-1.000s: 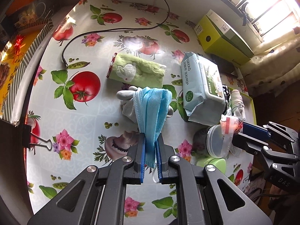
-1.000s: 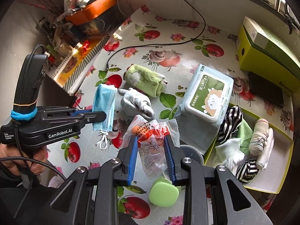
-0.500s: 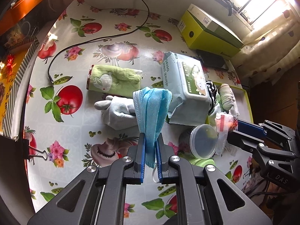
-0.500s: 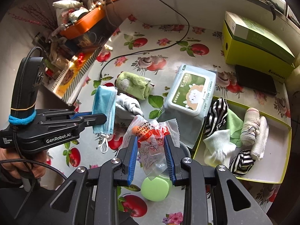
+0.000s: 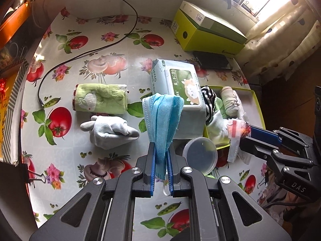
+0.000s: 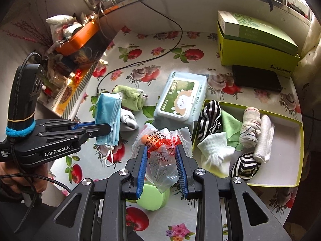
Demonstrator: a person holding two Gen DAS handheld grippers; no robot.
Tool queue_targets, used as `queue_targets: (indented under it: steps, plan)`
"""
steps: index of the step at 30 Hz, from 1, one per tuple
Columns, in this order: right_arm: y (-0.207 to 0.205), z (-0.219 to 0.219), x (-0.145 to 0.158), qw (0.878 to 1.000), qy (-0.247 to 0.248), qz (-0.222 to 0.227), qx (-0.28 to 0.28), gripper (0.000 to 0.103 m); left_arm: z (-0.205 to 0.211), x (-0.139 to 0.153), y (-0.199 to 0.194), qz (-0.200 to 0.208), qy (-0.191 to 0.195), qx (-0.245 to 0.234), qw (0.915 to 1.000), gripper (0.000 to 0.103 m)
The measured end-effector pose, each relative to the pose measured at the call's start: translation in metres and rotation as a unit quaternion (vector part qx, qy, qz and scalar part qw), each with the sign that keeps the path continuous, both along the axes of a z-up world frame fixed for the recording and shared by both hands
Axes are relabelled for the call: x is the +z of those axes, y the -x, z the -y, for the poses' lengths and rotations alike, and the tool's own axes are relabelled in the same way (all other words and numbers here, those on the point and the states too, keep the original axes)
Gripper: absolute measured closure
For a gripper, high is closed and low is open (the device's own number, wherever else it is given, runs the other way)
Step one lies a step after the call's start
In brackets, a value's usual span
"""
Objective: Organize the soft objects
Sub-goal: 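Carry the plastic bag and blue mask over the yellow-rimmed lid with both grippers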
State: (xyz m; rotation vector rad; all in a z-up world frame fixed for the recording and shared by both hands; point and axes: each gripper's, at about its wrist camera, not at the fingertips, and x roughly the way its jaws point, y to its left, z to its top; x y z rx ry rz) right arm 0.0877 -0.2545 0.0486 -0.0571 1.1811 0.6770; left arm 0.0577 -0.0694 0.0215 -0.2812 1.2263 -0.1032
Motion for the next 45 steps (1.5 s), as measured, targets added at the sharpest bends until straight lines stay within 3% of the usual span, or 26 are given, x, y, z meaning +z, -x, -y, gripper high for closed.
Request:
queue_targets:
  steps: [29, 45]
  plan:
    - [-0.016, 0.087, -0.009, 0.994, -0.004, -0.002, -0.109, 0.076, 0.082, 0.005, -0.042, 0.005, -0.006, -0.096, 0.9954, 0.093]
    - [-0.034, 0.149, -0.037, 0.981, 0.003, -0.021, -0.192, 0.076, 0.141, -0.004, -0.074, -0.002, -0.010, -0.163, 0.9866, 0.093]
